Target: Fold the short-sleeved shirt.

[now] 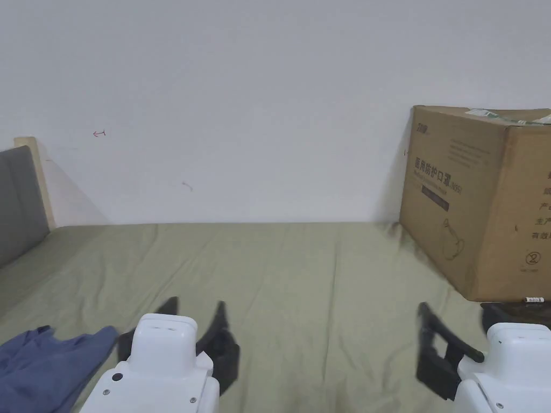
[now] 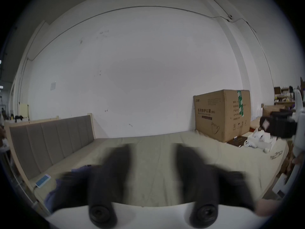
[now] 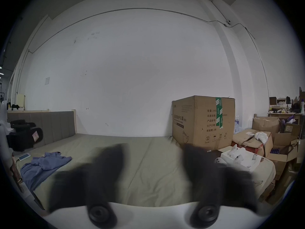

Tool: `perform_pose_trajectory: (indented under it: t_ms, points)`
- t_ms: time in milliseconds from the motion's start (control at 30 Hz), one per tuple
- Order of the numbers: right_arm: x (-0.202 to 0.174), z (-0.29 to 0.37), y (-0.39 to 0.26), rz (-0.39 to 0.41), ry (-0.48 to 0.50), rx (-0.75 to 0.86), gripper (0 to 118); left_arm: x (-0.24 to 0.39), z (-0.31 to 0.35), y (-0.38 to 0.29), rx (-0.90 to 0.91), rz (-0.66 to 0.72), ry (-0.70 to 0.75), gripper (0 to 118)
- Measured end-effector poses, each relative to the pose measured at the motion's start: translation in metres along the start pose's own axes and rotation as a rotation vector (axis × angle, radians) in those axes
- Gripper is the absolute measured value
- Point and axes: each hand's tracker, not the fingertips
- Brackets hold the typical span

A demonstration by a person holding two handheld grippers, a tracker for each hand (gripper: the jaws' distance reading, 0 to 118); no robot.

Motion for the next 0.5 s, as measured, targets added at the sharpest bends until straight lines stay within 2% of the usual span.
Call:
perform_pose_trajectory:
  t_ms: [33, 100, 167, 367, 433, 500]
  points:
    - [0.001, -0.003, 0.001, -0.003, -0.012, -0.010, 2, 0.001, -0.003, 0.000, -0.031, -0.039, 0.024, 0]
    - [0.007, -0.004, 0.001, -0.064, 0.015, -0.044, 1, 0.001, -0.003, 0.003, -0.028, -0.026, 0.020, 0]
    - [0.008, -0.006, 0.001, -0.065, -0.014, -0.054, 1, -0.001, -0.005, 0.005, -0.058, 0.030, -0.029, 0]
    - [0.014, -0.010, 0.003, -0.084, -0.038, -0.051, 0, -0.005, -0.008, 0.004, -0.073, 0.053, -0.013, 0]
    - [0.006, -0.015, 0.003, -0.071, -0.026, -0.054, 0, -0.015, -0.004, 0.002, -0.074, 0.066, 0.007, 0]
    - [-0.010, -0.023, 0.000, -0.065, -0.012, -0.065, 0, -0.034, 0.003, 0.000, -0.077, 0.065, 0.095, 0]
